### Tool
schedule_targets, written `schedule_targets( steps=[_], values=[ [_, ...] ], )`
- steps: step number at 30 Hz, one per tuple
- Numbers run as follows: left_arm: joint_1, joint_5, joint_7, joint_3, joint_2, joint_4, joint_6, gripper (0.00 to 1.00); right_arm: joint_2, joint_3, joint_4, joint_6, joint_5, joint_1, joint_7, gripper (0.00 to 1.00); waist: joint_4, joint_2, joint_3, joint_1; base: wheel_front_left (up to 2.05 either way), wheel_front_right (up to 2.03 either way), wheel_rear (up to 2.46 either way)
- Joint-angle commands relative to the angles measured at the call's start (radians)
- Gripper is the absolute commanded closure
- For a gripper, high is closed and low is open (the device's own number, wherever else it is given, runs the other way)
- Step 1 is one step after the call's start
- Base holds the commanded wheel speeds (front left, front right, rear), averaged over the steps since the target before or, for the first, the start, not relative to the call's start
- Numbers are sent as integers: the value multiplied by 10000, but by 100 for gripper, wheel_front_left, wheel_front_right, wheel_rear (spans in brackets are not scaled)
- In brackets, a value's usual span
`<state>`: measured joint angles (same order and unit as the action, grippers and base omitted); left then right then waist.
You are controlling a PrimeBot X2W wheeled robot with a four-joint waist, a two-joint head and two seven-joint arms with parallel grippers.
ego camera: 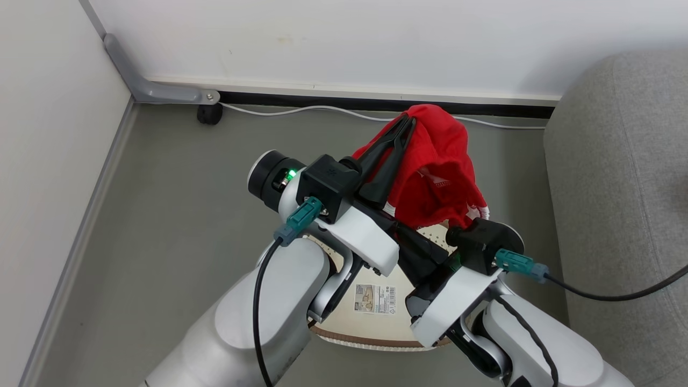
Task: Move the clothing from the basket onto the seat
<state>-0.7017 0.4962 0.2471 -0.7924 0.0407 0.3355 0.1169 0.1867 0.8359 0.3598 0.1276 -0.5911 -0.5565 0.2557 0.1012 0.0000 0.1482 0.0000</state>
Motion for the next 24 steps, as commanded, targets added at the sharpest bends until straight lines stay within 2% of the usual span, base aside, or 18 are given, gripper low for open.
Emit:
schedule_targets(
  steps=[1, 2, 8, 17, 20, 24],
  values=[
    [-475, 36, 79, 308, 96, -195, 123, 70, -99, -64, -322, 31, -82, -132, 61, 100, -42, 0, 31, 0, 0, 0, 0],
    [-482, -5, 90, 315, 96, -161, 151, 0, -76, -146, -394, 31, -59, -115, 61, 100, -72, 0, 48, 0, 0, 0, 0],
    [-381, -146, 133, 424, 96, -5, 187, 0, 51, -720, -889, 31, 112, 173, 61, 100, -343, 0, 82, 0, 0, 0, 0],
    [-137, -547, 144, 809, 139, 73, 128, 0, 424, -2245, -1409, 31, 427, 726, 61, 100, -847, 0, 132, 0, 0, 0, 0],
    [43, -720, 145, 993, 188, 198, -10, 0, 563, -3079, -1714, 31, 555, 922, 61, 100, -1244, 0, 94, 0, 0, 0, 0],
    [241, -802, 145, 1179, 210, 269, -125, 0, 607, -3569, -1988, 31, 661, 1036, 61, 100, -1639, 0, -7, 0, 0, 0, 0]
  ],
)
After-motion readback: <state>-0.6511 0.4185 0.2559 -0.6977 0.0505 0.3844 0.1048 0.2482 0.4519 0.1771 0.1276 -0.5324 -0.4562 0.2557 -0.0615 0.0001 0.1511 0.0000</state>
